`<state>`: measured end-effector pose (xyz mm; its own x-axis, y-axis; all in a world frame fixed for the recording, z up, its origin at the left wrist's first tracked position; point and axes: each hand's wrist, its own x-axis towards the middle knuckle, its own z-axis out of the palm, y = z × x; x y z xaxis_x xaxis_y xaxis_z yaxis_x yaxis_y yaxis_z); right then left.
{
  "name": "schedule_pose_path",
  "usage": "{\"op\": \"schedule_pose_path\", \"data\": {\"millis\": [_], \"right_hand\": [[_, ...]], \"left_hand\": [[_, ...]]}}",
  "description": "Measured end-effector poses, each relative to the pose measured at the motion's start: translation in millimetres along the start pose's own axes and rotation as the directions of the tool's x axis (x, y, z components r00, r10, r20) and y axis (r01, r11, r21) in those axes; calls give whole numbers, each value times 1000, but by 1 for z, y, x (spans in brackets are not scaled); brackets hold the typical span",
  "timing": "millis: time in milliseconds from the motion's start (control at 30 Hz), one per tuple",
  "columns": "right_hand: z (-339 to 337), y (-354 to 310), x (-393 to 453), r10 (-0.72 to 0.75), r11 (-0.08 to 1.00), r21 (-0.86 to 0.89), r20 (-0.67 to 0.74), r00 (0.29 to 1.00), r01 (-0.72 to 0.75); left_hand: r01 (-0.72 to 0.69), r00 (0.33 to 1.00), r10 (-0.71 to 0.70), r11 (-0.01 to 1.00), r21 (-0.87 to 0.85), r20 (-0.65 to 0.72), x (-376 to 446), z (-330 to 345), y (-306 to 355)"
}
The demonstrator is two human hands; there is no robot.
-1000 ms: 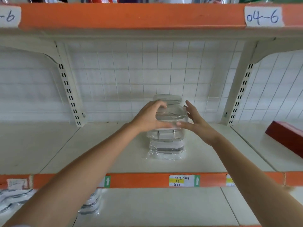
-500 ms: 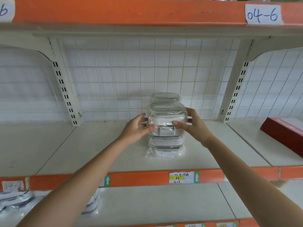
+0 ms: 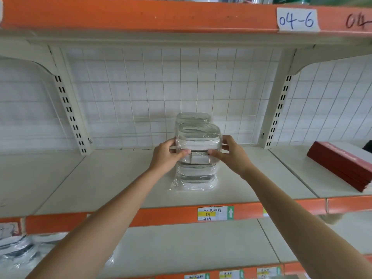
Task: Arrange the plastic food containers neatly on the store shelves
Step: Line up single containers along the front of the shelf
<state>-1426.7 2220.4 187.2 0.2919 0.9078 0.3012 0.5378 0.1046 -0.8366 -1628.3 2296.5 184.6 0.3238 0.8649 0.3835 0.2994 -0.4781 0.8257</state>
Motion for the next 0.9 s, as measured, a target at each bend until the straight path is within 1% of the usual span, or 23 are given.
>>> {"op": "schedule_pose_path", "data": {"millis": [200,333,433,500,633,700,767,833,900], "right_hand": [[1,-3,5,20,1000,-16,16,1000,-20],[-5,5,2,2,999,-48,78,997,2],[-7,13,-5,36,999,-5,148,988,-36],[-8,15,-7,46,998,28,146,988,-51],[-19,-8,10,-41,999,-9,81,996,42],[-21,-22,22,-91,994,-54,124,988,98],[-15,-30,28,-106,977,-160,201,974,140],[-14,-31,29,-102,969,-202,196,975,142],[-26,-27,26,-94,983,-145,142,985,114]], "left_hand": [[41,999,-42,998,43,21,0,-1,0],[52,997,-53,998,21,55,-4,-2,1],[94,990,-91,995,-23,111,-9,-4,-5],[133,981,-128,991,-29,143,-12,-3,-7],[153,983,-154,988,14,101,-8,1,-2],[151,985,-153,988,25,80,-4,2,3],[153,985,-156,987,46,71,-1,3,4],[133,988,-138,989,70,71,-2,3,5],[72,994,-83,988,134,77,-1,2,8]]}}
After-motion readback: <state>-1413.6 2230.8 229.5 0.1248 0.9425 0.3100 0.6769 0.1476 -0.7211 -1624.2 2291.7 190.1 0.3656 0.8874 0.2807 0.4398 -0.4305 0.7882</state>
